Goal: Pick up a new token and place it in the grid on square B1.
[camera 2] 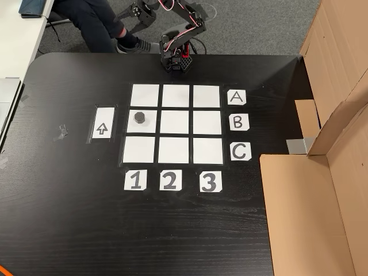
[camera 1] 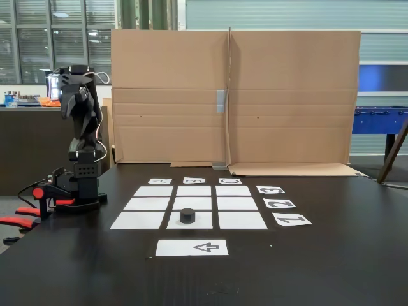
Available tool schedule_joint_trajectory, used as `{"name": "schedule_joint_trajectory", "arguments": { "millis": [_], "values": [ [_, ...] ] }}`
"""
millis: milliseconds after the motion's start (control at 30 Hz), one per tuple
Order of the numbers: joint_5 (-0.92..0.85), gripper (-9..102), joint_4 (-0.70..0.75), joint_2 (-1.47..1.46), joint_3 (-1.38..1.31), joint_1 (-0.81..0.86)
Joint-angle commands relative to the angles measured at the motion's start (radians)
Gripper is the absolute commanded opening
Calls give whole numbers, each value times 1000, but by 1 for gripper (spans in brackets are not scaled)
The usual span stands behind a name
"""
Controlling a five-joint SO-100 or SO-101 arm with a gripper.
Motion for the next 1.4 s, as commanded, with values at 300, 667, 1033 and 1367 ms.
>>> {"name": "schedule_joint_trajectory", "arguments": {
  "millis": [300,667,1033,1367],
  "values": [
    [2,28,-245,230,425,38],
    [-5,26,-307,368,709,57],
    [-5,25,-308,479,873,61],
    [-14,18,-308,528,907,66]
  ]
}}
